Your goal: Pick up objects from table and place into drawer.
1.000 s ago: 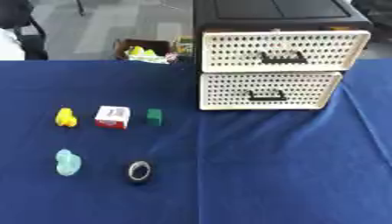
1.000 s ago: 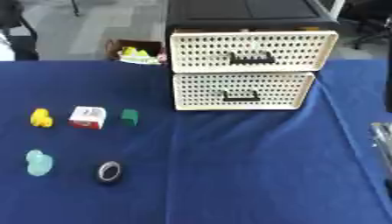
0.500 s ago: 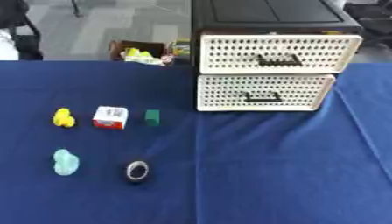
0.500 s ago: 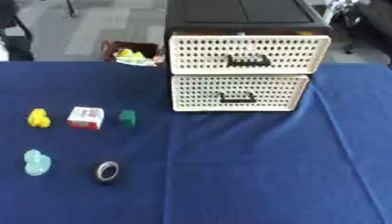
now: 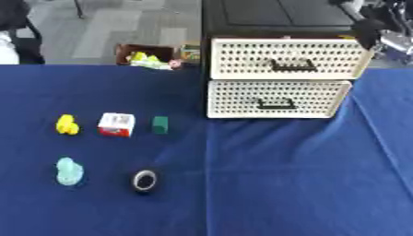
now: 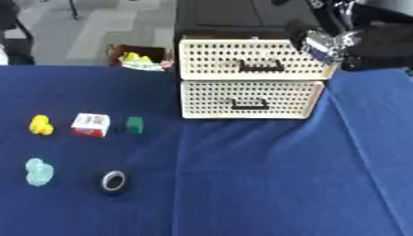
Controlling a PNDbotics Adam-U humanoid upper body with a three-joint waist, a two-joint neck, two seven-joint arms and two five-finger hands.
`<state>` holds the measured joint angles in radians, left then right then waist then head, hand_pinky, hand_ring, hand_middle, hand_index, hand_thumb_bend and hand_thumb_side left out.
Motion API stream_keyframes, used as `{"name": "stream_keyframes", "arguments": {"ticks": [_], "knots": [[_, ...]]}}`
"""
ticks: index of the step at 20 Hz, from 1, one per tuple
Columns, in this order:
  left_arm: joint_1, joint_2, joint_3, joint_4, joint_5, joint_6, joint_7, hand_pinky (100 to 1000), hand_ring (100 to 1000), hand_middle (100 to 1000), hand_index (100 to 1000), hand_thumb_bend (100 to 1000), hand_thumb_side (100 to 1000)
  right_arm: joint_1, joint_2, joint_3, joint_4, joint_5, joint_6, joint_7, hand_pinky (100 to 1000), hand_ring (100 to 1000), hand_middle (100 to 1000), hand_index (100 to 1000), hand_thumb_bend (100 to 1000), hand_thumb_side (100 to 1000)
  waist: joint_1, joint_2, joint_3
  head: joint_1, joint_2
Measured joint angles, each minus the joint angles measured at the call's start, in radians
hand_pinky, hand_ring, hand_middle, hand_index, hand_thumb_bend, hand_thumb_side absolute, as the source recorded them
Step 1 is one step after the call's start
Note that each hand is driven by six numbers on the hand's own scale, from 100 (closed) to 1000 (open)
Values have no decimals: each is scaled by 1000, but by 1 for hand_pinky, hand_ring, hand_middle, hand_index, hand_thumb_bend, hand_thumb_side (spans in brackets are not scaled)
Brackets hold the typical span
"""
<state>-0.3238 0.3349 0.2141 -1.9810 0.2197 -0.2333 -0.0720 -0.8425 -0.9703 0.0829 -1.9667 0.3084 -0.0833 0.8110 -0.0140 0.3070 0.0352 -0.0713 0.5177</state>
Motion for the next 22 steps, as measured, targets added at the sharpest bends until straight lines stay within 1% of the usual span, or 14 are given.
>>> {"name": "stream_keyframes", "arguments": {"ticks": [2, 3, 6, 9, 10, 11, 14, 17, 22], "knots": [[1, 0, -2, 0, 0, 1, -1, 461, 451, 556, 844, 100, 861, -24, -5, 16, 30, -38, -18, 53, 334, 276, 199, 962, 101, 1000, -1, -3, 0, 1, 0], [2, 1, -2, 0, 0, 1, -1, 461, 451, 556, 844, 100, 863, -33, -6, 27, 46, -56, -26, 67, 333, 275, 193, 964, 169, 1000, -1, -3, 0, 2, 0], [2, 6, -2, 0, 0, 3, -3, 460, 451, 557, 843, 100, 864, -53, -11, 67, 100, -101, -50, 89, 332, 276, 188, 965, 349, 926, -2, -3, 2, 4, 0], [3, 8, -2, 0, 1, 4, -4, 460, 451, 557, 842, 100, 862, -70, -11, 108, 152, -135, -74, 94, 326, 274, 183, 964, 450, 927, -6, -3, 2, 4, 0], [3, 8, -2, 0, 1, 5, -5, 459, 451, 557, 842, 100, 863, -75, -12, 119, 166, -141, -80, 95, 320, 271, 179, 966, 445, 905, -6, -3, 2, 4, 0], [3, 8, -2, 0, 1, 5, -5, 459, 450, 557, 842, 100, 864, -83, -12, 131, 179, -146, -87, 95, 313, 267, 176, 969, 420, 850, -6, -3, 2, 4, 0], [3, 8, -3, 0, 1, 6, -6, 459, 450, 557, 842, 100, 864, -103, -12, 170, 219, -153, -106, 96, 301, 261, 170, 970, 401, 771, -7, -3, 2, 4, 0], [3, 8, -3, 0, 1, 6, -6, 458, 450, 557, 842, 100, 864, -129, -10, 208, 269, -149, -119, 95, 299, 260, 168, 968, 411, 755, -7, -3, 3, 4, 0], [6, 8, -4, 0, 1, 6, -6, 457, 452, 557, 842, 100, 865, -177, 16, 249, 369, -114, -123, 91, 302, 262, 170, 964, 418, 788, -7, -3, 3, 4, 0]]}}
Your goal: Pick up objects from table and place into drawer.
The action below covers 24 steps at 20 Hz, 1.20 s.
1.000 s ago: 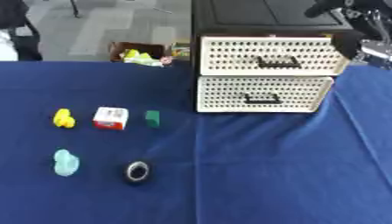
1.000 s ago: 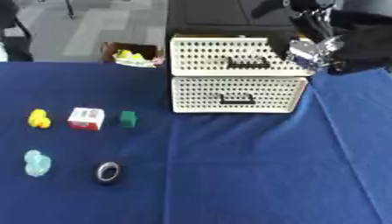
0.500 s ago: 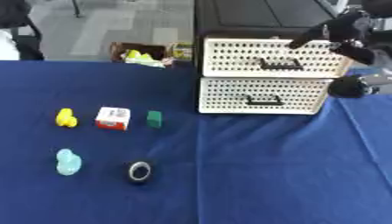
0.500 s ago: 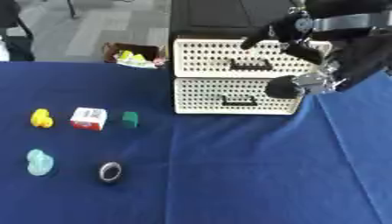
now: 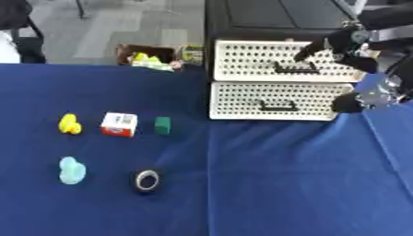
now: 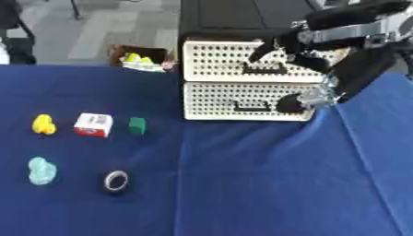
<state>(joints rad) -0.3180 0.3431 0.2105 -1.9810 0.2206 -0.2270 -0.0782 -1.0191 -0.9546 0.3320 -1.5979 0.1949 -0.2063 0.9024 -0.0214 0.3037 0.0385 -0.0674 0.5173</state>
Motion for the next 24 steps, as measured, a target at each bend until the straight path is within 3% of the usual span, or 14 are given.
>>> {"name": "stream_keyframes", "arguments": {"ticks": [10, 24], "knots": [[0, 0, -4, 0, -1, 3, -3, 457, 456, 557, 838, 100, 869, -51, 45, 38, 140, 79, 9, 4, 283, 254, 167, 955, 440, 779, -2, 7, 1, -1, -1], [0, 0, -4, 0, -2, 3, -4, 457, 458, 559, 836, 100, 870, -132, 107, 29, 305, 181, 16, 6, 266, 238, 153, 909, 424, 811, -2, 15, 2, -1, -5]]}}
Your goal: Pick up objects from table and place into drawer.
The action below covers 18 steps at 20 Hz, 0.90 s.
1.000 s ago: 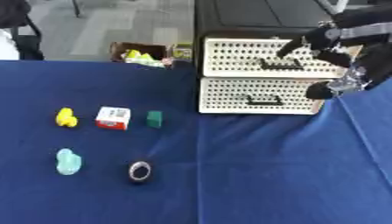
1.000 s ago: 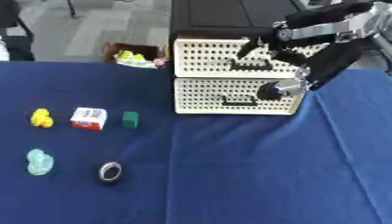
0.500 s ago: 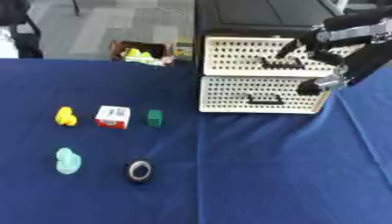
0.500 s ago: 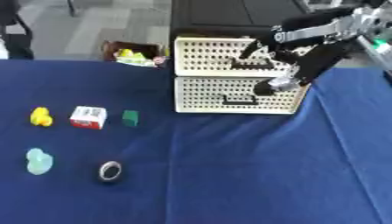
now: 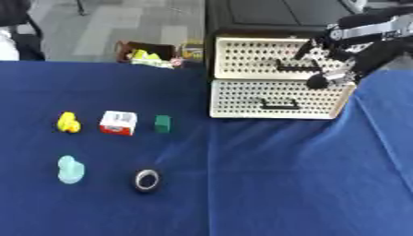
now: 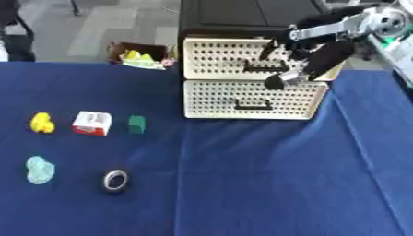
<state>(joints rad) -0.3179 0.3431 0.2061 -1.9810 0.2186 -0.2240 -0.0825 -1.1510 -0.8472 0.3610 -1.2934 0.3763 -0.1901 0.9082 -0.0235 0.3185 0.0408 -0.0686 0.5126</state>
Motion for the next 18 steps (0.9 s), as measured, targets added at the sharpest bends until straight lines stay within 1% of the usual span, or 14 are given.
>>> {"name": "stream_keyframes", "arguments": {"ticks": [5, 8, 13, 18], "knots": [[0, 0, 0, 0, 0, 0, -1, 457, 458, 559, 835, 100, 873, -29, 23, -14, 72, 40, -10, -2, 248, 228, 148, 898, 424, 822, -2, 1, 0, 0, -1], [0, 0, 0, 0, 0, 2, -3, 458, 458, 560, 835, 100, 872, -29, 29, -14, 94, 53, -25, -5, 233, 221, 148, 896, 425, 822, -2, 3, -1, 1, -1], [0, 0, 0, 0, 0, 3, -5, 458, 459, 560, 834, 100, 873, -25, 31, 17, 84, 54, -44, -9, 209, 209, 151, 895, 396, 833, -3, 5, -1, 1, -1], [-2, 0, 0, 0, -1, 5, -7, 458, 459, 560, 833, 100, 873, -18, 31, 47, 51, 43, -32, -7, 209, 211, 156, 905, 396, 840, -4, 8, -3, 1, -1]]}}
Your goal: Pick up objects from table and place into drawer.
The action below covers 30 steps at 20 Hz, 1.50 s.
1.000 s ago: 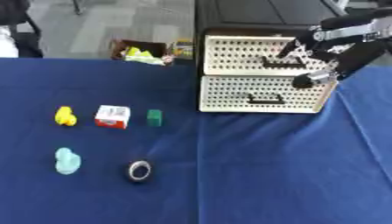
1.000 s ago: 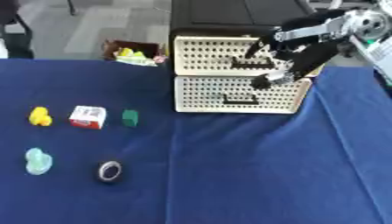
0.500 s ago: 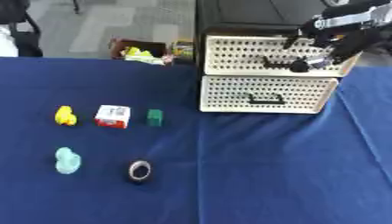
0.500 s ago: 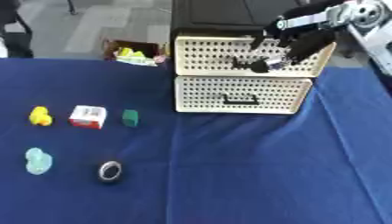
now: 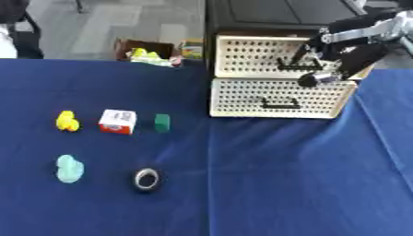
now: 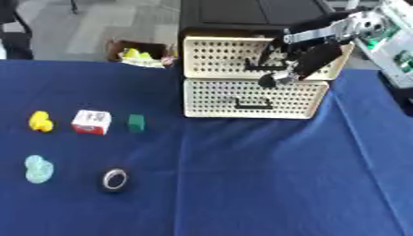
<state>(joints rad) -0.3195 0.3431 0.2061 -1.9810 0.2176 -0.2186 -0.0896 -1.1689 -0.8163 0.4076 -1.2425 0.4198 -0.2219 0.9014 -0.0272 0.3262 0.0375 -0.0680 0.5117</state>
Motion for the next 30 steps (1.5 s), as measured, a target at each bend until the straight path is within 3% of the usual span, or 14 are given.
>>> {"name": "stream_keyframes", "arguments": {"ticks": [18, 30], "knots": [[-2, 0, 0, 0, -1, 3, -2, 458, 459, 561, 834, 100, 879, 0, -1, 16, 11, 37, 30, 5, 204, 213, 167, 917, 424, 830, 0, 3, -3, -4, -4], [-2, -1, 0, 0, -2, 5, -4, 458, 459, 562, 828, 100, 880, 7, -1, 6, -1, 57, 37, 7, 202, 213, 164, 908, 388, 851, 3, 7, -6, -5, -5]]}}
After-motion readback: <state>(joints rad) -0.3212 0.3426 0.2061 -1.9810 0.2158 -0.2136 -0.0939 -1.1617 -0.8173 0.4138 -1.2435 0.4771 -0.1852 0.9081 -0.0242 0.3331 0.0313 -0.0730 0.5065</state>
